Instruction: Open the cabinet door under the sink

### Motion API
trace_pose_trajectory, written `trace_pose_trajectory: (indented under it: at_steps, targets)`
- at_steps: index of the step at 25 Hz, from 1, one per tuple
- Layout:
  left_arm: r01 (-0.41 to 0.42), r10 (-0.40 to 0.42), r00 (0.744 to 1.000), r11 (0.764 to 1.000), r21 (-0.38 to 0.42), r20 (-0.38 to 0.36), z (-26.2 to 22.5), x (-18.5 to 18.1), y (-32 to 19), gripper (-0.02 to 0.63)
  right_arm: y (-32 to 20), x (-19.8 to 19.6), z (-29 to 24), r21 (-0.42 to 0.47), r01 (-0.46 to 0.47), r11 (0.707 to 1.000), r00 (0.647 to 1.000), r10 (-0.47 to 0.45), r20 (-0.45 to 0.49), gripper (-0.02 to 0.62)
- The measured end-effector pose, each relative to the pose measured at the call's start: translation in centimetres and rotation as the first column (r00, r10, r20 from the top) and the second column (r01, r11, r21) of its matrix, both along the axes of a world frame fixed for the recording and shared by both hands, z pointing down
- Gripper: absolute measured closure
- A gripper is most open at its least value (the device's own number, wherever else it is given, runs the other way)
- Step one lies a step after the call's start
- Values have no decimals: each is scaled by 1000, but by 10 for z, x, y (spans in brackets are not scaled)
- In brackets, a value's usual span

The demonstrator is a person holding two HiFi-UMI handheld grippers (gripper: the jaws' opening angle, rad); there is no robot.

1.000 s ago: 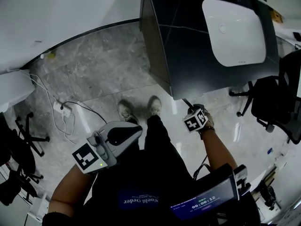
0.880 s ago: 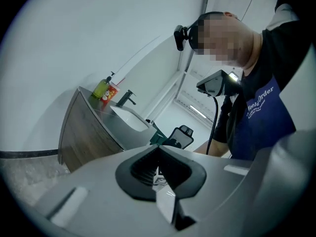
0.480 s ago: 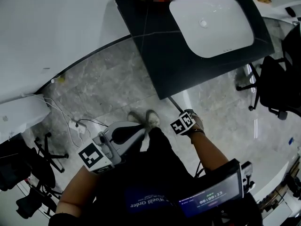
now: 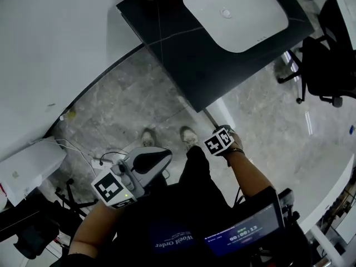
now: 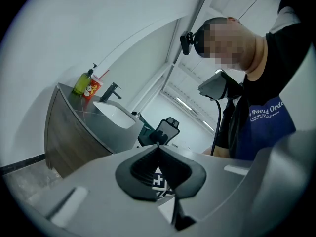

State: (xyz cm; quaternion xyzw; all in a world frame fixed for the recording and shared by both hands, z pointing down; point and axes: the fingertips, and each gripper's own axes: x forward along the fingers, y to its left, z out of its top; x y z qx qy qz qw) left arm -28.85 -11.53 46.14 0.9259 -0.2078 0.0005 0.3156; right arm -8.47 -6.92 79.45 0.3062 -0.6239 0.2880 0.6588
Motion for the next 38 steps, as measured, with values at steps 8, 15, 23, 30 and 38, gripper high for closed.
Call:
trace_pose_trajectory:
  at_steps: [8,15,23,30,38]
  targets:
    - [-209,209,978,978,-20,7,11,-64,11,606,9,-25,4,39,-287,957,958,288,-18,503]
    - [-337,337,941,941,7,9,-11,-69,23,606,8,-19,-18,172,-335,926,939,343,-18,485]
    - [-441,443,897,890,116,9,-76,-40,18,606,29,-20,-127,359,-443,822,895,432,117,474]
    - [-469,482,875,864,184,-33,-152,-7,27,606,42,-34,-312,577,-562,592,825,352,443,474]
    - [-439,478,878,836,328,-43,-225,47,54,606,57,-5,-475,641,-685,346,707,107,699,489]
